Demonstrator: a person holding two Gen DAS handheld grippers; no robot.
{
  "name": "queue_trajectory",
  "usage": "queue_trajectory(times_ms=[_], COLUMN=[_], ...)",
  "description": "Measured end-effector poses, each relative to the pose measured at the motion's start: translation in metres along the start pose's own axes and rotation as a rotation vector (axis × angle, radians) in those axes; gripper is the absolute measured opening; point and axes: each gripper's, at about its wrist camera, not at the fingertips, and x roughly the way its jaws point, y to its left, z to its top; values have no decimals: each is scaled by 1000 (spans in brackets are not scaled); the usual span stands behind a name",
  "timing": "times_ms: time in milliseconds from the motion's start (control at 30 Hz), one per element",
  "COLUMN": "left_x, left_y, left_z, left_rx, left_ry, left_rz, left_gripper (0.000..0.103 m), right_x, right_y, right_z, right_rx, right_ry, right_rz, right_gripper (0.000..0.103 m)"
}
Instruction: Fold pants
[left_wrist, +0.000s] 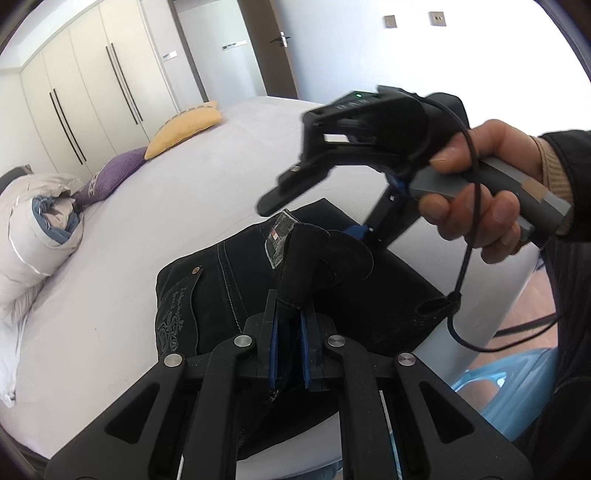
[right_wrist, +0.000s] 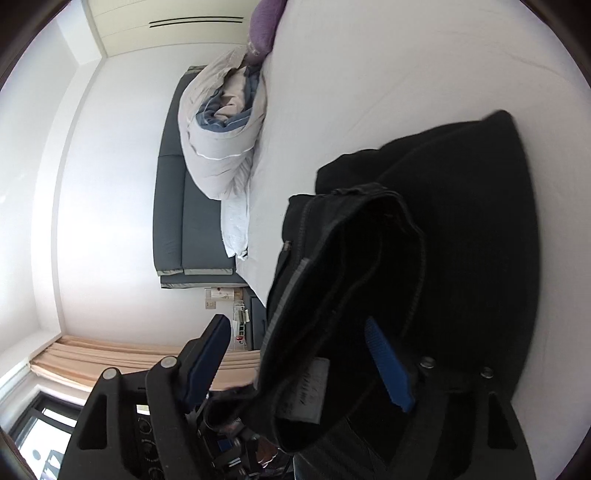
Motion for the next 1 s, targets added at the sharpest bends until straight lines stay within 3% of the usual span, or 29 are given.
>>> queue_trajectory(times_ms=[100,233,333,433,533,633,667,833,1000], left_x=[-3,-8,-15,-20,-17,-12,-11,1,3], left_y=[3,19,20,17,9,-1,-3,-18,-30], left_z=[1,4,6,4,0,-5,-6,-7,-5], left_rx=[-21,-71,-69,-46,21,76,89,145,179], left_ry=[-4,-13,-26,-24,-4,4,4,2,-25], left_rz=[-2,-23,-24,-31,-15,-8,-5,-10,-35], left_gripper=[8,8,8,8,8,8,8,8,8], right_x=[-18,-29,-15,3,9,5,3,-15,-38], right_y=[-9,-18,-22,-17,-1,9,9,13,23], right_z=[-7,-9,-6,-4,-3,-2,-2,-11,-19], right_rx=[45,79,110,91,24,-77,-92,-177,-253], right_ry=[-39,-28,18,59,54,38,31,-35,-92], right_rz=[11,6,54,46,65,-10,-42,-136,-176], right_gripper=[80,87,91,91,80,45,28,23,22])
